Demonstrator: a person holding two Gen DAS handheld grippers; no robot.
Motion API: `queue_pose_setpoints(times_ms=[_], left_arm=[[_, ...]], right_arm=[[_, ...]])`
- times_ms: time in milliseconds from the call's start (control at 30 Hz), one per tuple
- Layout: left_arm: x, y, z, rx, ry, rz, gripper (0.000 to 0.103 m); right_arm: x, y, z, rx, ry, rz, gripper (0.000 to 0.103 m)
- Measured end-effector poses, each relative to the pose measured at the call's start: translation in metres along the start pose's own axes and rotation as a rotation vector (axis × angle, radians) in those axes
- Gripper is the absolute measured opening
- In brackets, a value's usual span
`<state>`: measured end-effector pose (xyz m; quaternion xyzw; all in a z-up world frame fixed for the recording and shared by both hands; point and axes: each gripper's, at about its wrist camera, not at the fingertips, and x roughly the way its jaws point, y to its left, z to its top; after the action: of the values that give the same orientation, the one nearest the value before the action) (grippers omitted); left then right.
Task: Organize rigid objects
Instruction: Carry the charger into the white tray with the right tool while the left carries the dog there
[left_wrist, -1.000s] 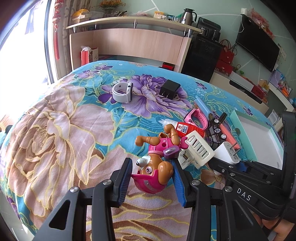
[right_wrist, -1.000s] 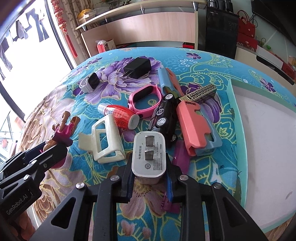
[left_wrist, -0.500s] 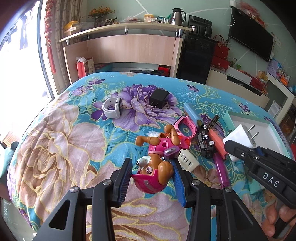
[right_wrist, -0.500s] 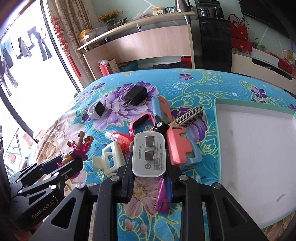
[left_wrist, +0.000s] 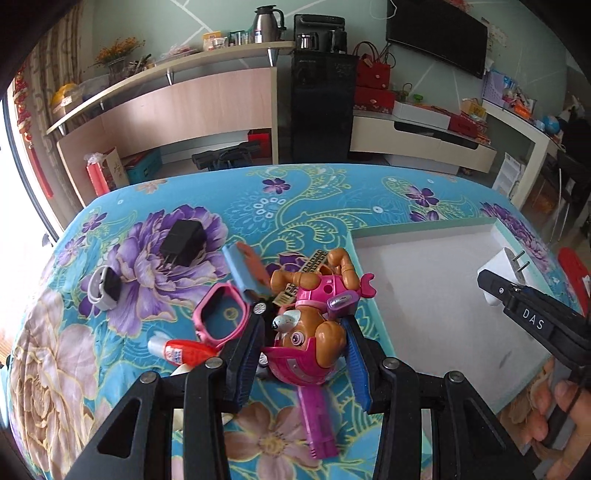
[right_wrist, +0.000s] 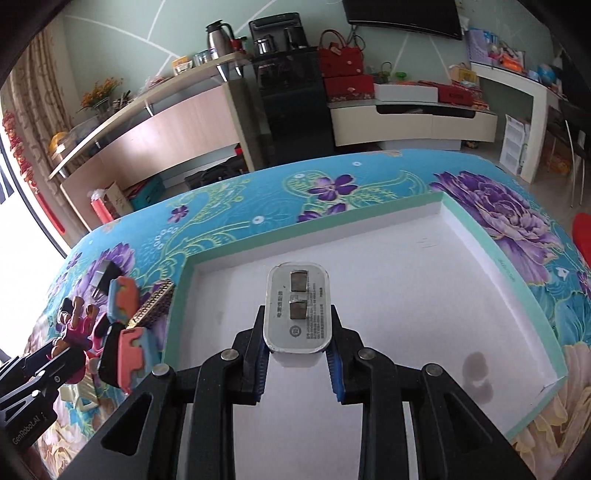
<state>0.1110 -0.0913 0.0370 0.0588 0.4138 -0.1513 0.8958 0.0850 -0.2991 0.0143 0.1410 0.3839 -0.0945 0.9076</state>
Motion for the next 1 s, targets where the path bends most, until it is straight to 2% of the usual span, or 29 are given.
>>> queue_pose_setpoints(times_ms=[267, 467, 1000], left_arm=[[0.026, -0.064, 0.024, 0.098, 0.017, -0.044, 0.046], [0.049, -0.094, 0.031, 0.123, 0.053, -0.064, 0.046], [0.077, -0.119, 0.023, 0.123, 0.107, -0.069, 0.046]], right_arm=[[0.002, -0.066, 0.003, 0.095, -0.003, -0.148, 0.028], [0.003, -0.091, 0.003, 0.134, 0.001, -0.207, 0.028], [0.011, -0.096, -0.001, 0.148, 0.040, -0.200, 0.029]])
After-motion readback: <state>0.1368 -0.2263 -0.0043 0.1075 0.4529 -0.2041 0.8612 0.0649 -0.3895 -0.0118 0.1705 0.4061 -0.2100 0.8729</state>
